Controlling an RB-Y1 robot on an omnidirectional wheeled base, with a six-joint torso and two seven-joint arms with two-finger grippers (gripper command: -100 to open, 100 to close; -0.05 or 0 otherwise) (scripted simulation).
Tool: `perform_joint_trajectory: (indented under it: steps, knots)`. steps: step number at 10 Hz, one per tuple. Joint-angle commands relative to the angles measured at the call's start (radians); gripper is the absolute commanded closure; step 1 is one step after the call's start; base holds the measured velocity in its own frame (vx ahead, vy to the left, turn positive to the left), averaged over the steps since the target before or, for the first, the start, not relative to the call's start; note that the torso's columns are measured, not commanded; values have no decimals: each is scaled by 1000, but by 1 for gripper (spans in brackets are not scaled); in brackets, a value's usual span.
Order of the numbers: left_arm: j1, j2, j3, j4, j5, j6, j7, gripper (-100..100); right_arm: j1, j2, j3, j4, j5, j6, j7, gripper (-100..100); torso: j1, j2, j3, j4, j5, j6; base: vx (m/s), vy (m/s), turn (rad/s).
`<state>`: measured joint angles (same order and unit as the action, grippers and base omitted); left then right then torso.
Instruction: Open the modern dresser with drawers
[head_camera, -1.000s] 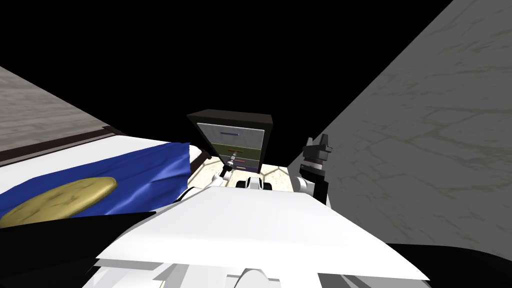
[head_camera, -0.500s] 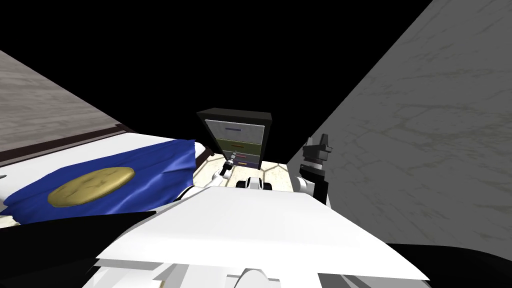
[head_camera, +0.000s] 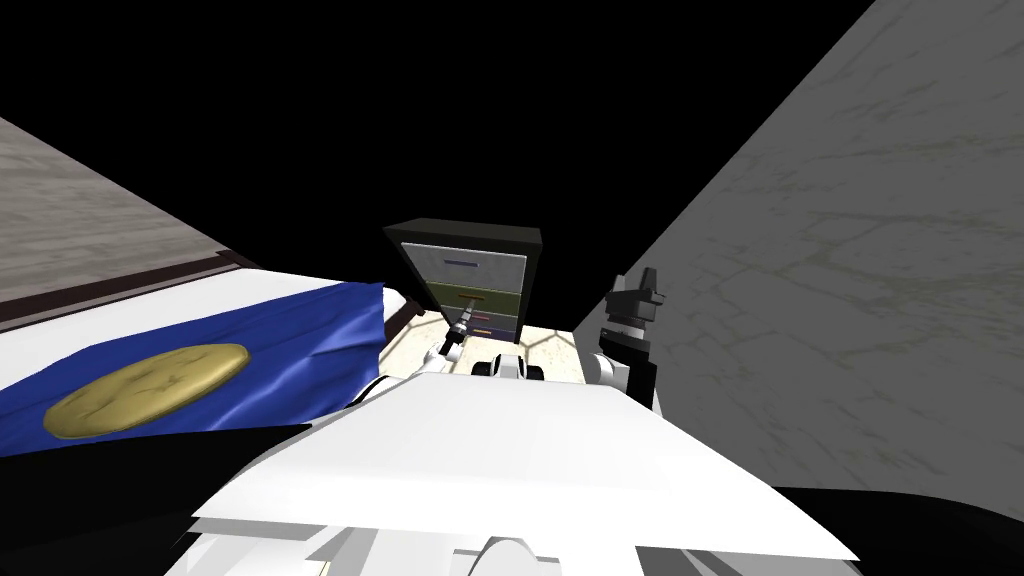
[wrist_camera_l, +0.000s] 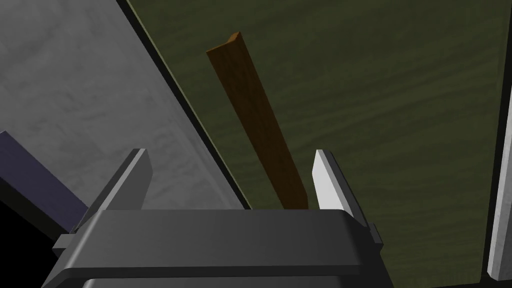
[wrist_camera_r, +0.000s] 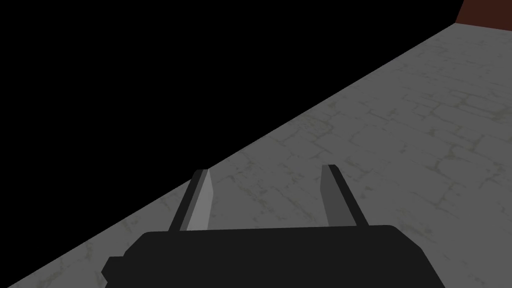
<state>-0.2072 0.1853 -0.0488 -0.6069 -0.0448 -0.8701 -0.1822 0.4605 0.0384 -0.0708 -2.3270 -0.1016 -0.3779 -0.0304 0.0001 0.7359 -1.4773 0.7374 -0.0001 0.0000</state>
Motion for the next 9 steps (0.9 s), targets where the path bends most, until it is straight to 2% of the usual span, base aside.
perform_joint_trajectory:
  steps: [1,2,3,5,6,7,8,9]
  knots:
    - [15,-10,3,18,1,-29,-14,-100,0,0,0,0,0,0,0,0,1,3,2,1,0,0,196,-36,-23]
    - [3,-8,4,33,2,-30,-11,-100,0,0,0,0,0,0,0,0,0,4,2,1,0,0,91,-19,0]
    - [-24,-1,8,29,4,-3,-5,-100,0,0,0,0,0,0,0,0,1,8,5,2,0,0,73,-26,-23]
    - [-27,-1,8,41,4,-14,-7,-100,0,0,0,0,0,0,0,0,0,5,3,1,0,0,51,-21,-10]
    - [3,-8,4,33,2,-33,-12,100,0,0,0,0,0,0,0,0,1,5,3,1,0,0,-56,25,36]
    - [-15,-6,6,45,3,-25,-9,100,-1,0,0,0,0,0,0,0,3,7,4,2,1,0,-39,12,-6]
    - [-3,1,43,39,2,-27,-5,100,-1,0,0,0,0,0,0,0,2,3,2,1,0,-1,-68,-11,-281]
    - [-3,1,43,39,2,-27,-5,100,-1,0,0,0,0,0,0,0,-1,2,2,0,0,1,-84,6,-161]
